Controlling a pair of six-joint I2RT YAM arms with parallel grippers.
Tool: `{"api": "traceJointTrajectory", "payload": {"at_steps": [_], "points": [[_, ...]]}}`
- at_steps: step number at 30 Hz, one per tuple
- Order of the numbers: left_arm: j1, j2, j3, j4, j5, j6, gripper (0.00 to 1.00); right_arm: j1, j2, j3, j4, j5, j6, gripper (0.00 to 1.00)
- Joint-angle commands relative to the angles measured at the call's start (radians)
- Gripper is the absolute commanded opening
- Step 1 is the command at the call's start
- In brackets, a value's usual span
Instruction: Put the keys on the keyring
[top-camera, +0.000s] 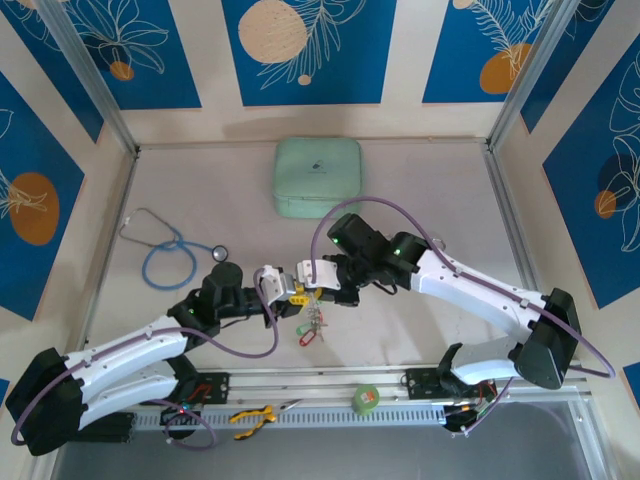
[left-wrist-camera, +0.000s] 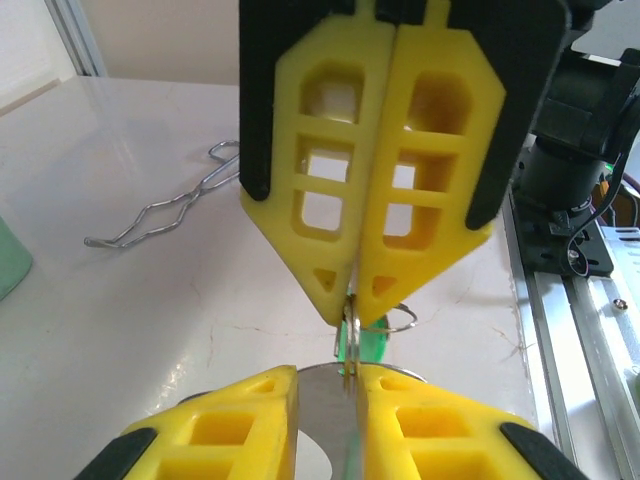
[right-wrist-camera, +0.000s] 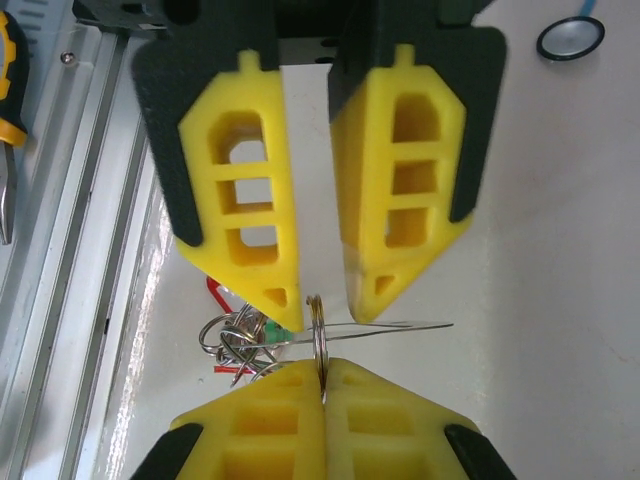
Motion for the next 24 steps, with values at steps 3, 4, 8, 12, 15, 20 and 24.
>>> {"api": "traceJointTrajectory", "payload": {"at_steps": [3, 4, 8, 12, 15, 20, 24], "points": [[-0.003, -0.001, 0.023, 0.026, 0.025, 0.006, 0.21, 0.031, 0.029, 0.053, -0.041, 0.024, -0.022, 0.00], [-0.003, -0.002, 0.021, 0.030, 0.025, 0.006, 0.19, 0.034, 0.032, 0.056, -0.044, 0.026, -0.021, 0.00], [-0.002, -0.015, 0.011, 0.037, 0.028, 0.009, 0.04, 0.023, 0.000, 0.033, 0.002, -0.036, 0.008, 0.00], [-0.002, -0.032, -0.025, 0.100, 0.036, -0.014, 0.00, -0.063, -0.099, -0.091, 0.172, -0.192, 0.100, 0.24], [-0.002, -0.033, -0.056, 0.177, 0.048, -0.040, 0.00, -0.134, -0.148, -0.181, 0.287, -0.316, 0.182, 0.31], [-0.002, -0.026, -0.094, 0.287, 0.059, -0.073, 0.00, -0.161, -0.161, -0.247, 0.386, -0.384, 0.248, 0.34], [-0.002, -0.019, -0.107, 0.311, 0.064, -0.078, 0.00, -0.165, -0.141, -0.266, 0.416, -0.410, 0.263, 0.33]]}}
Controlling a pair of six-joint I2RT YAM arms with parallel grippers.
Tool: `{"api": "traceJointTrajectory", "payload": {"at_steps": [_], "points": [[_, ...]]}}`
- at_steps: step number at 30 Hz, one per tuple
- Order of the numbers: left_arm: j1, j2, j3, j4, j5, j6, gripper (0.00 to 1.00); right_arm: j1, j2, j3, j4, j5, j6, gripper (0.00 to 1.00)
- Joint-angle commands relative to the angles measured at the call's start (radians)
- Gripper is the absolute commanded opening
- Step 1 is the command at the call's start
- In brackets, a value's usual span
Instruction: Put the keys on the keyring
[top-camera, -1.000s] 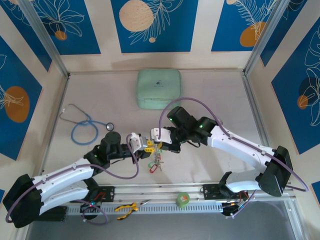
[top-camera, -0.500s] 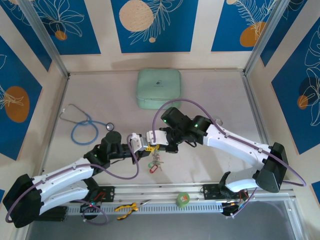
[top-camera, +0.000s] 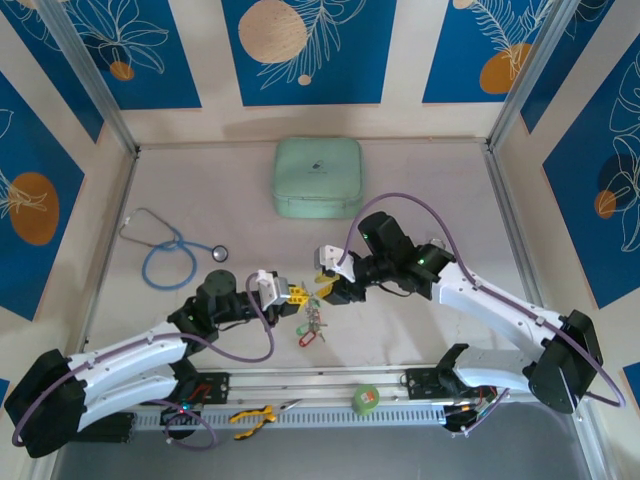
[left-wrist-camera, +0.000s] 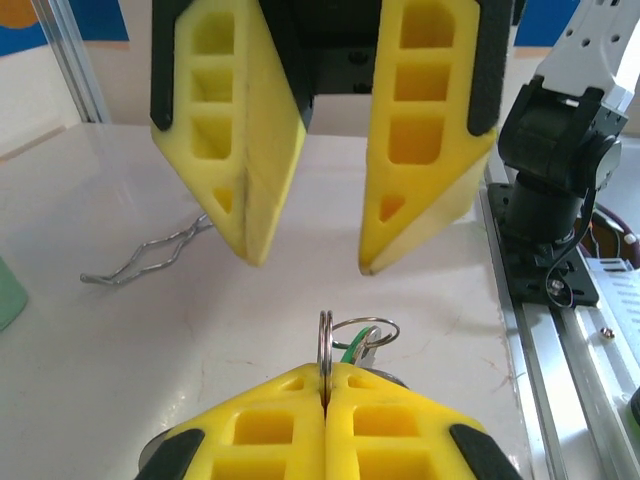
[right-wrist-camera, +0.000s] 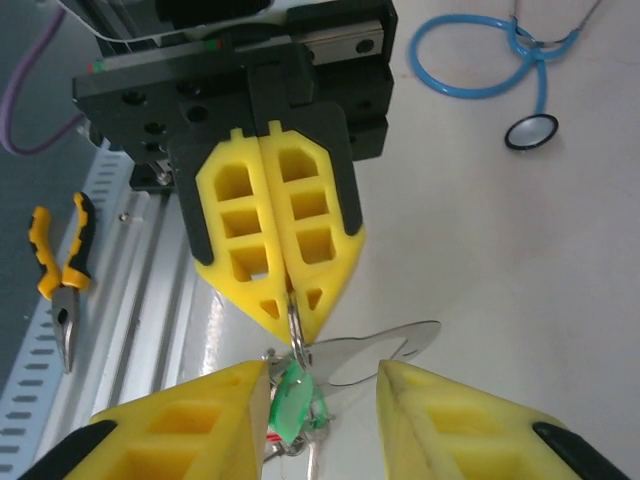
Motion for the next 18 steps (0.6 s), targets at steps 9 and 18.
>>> {"api": "traceJointTrajectory", "payload": {"at_steps": [9, 18], "points": [[-0.002, 0.007, -0.028, 0.153, 0.042, -0.041, 0.00, -0.015, 0.057, -0.014, 0.068, -0.120, 0.047, 0.24], [-0.002, 0.007, -0.031, 0.182, 0.042, -0.051, 0.00, -0.016, 0.073, -0.009, 0.061, -0.133, 0.045, 0.18]]}}
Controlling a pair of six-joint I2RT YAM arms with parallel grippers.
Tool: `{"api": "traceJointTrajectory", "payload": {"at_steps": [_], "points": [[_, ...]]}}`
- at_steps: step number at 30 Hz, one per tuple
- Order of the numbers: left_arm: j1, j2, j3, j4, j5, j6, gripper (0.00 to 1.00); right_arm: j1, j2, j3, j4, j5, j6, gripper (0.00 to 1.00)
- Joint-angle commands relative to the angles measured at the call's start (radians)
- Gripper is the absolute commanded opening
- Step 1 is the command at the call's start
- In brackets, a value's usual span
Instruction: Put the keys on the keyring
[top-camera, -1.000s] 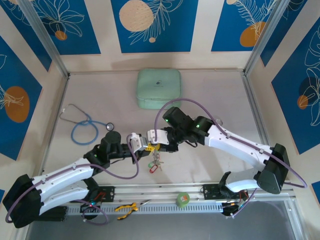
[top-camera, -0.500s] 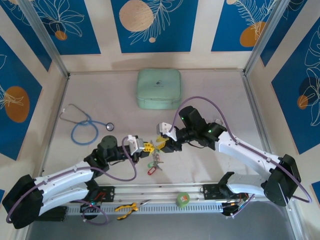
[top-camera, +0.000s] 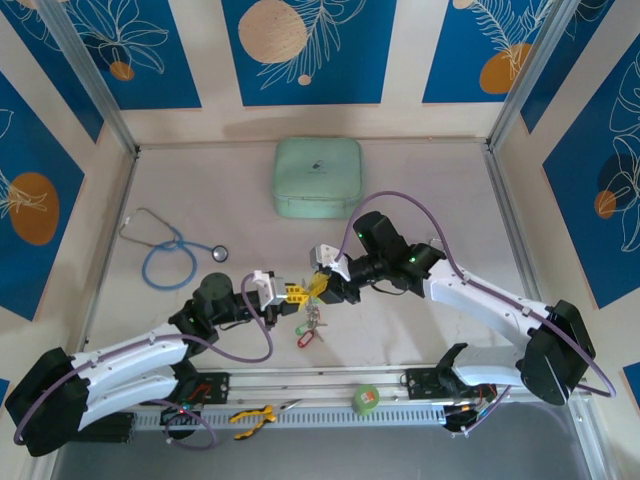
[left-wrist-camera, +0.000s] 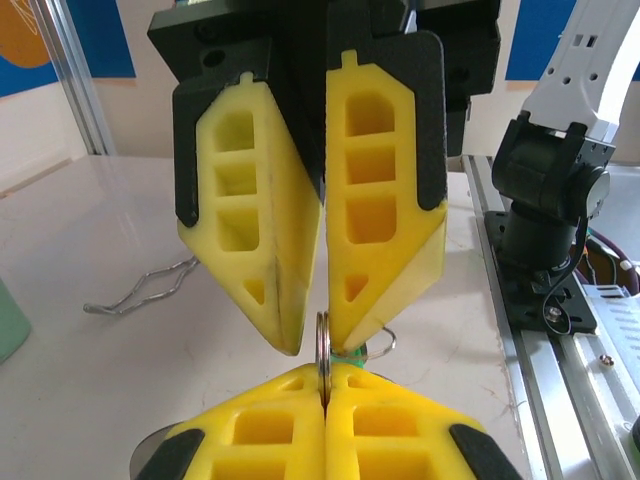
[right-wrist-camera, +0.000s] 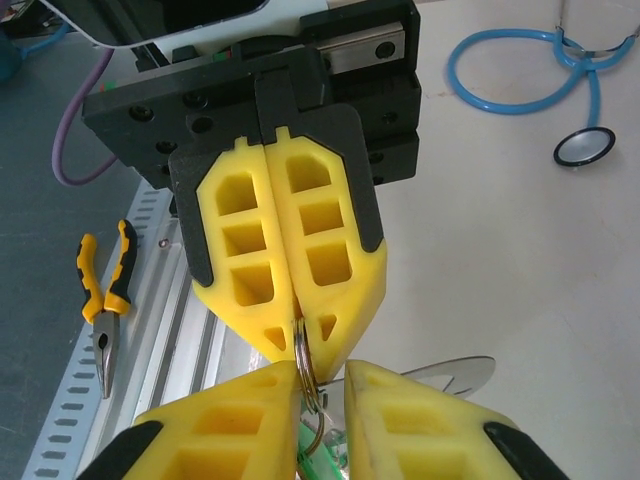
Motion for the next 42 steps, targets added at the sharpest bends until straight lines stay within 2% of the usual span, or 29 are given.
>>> {"api": "traceJointTrajectory", "payload": {"at_steps": [1, 4, 5, 9, 15, 26, 31, 36, 37, 42], "points": [[-0.003, -0.002, -0.003, 0.076, 0.031, -0.021, 0.00, -0.005, 0.015, 0.003, -0.003, -0.033, 0.001, 0.16], [-0.003, 0.001, -0.002, 0.079, 0.028, -0.022, 0.00, -0.004, 0.019, 0.013, -0.011, -0.036, -0.003, 0.01], [-0.002, 0.000, -0.002, 0.076, 0.021, -0.022, 0.00, -0.004, 0.019, 0.017, -0.014, -0.033, -0.005, 0.00], [-0.002, -0.017, 0.001, 0.027, -0.020, -0.008, 0.16, -0.001, 0.013, 0.044, -0.065, 0.012, -0.034, 0.00], [-0.002, -0.029, 0.049, -0.142, -0.036, 0.050, 0.20, 0.036, 0.030, 0.127, -0.236, 0.158, -0.154, 0.00], [-0.002, 0.013, 0.083, -0.122, -0.013, 0.058, 0.20, 0.122, 0.077, 0.230, -0.368, 0.299, -0.248, 0.00], [-0.002, 0.018, 0.084, -0.119, -0.005, 0.057, 0.18, 0.141, 0.093, 0.251, -0.377, 0.302, -0.256, 0.00], [-0.002, 0.012, 0.084, -0.131, 0.012, 0.059, 0.02, 0.140, 0.079, 0.241, -0.341, 0.278, -0.239, 0.00], [-0.003, 0.008, 0.083, -0.132, 0.011, 0.061, 0.00, 0.136, 0.071, 0.231, -0.328, 0.276, -0.231, 0.02], [-0.002, -0.013, 0.059, -0.090, 0.010, 0.052, 0.00, 0.071, -0.014, 0.137, -0.230, 0.222, -0.154, 0.30]]}}
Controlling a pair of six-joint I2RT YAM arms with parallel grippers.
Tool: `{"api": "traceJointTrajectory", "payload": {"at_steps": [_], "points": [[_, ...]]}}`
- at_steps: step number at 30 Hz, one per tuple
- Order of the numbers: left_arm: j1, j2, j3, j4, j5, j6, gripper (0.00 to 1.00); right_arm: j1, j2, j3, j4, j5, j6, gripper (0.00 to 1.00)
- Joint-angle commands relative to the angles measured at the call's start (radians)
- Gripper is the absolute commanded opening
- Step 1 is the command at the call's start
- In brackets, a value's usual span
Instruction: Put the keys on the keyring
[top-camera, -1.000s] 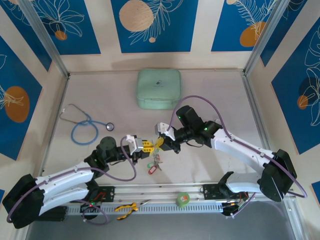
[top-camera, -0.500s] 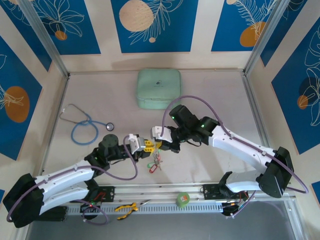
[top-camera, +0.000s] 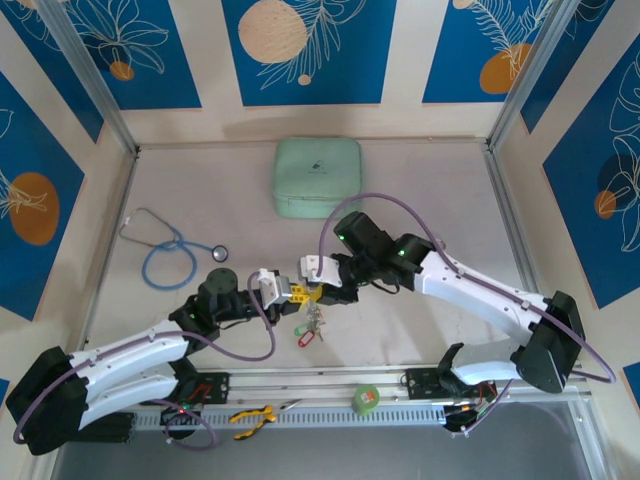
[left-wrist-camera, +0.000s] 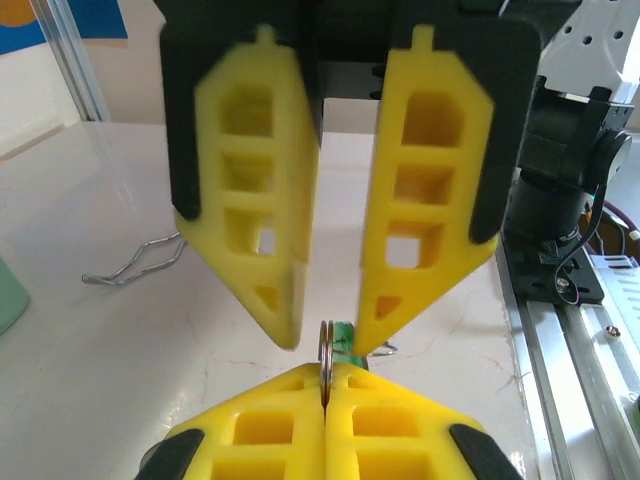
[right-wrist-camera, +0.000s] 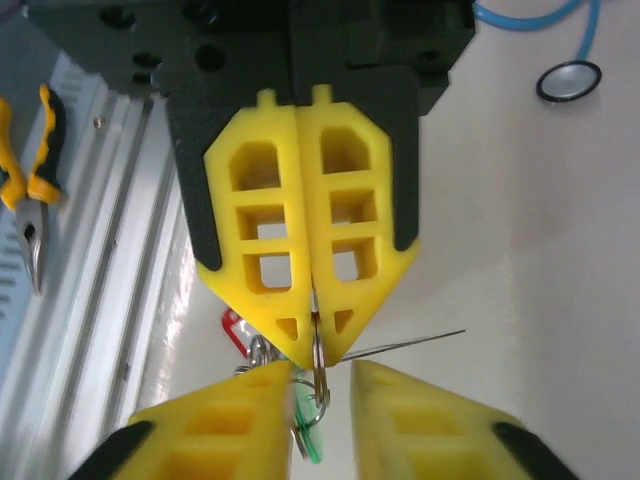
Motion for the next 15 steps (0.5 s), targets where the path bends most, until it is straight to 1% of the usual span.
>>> {"api": "traceJointTrajectory", "payload": {"at_steps": [1, 5, 9, 15], "points": [[-0.002, -0.027, 0.003, 0.058, 0.019, 0.001, 0.00, -0.047, -0.080, -0.066, 0.087, -0.081, 0.067, 0.33], [-0.002, -0.038, -0.018, 0.105, 0.014, -0.003, 0.00, -0.081, -0.160, -0.173, 0.176, -0.099, 0.144, 0.40], [-0.003, -0.039, -0.031, 0.138, 0.013, -0.008, 0.00, -0.085, -0.194, -0.264, 0.242, -0.080, 0.195, 0.44], [-0.002, -0.029, -0.029, 0.147, 0.020, -0.013, 0.00, -0.078, -0.161, -0.264, 0.266, -0.110, 0.195, 0.46]]}}
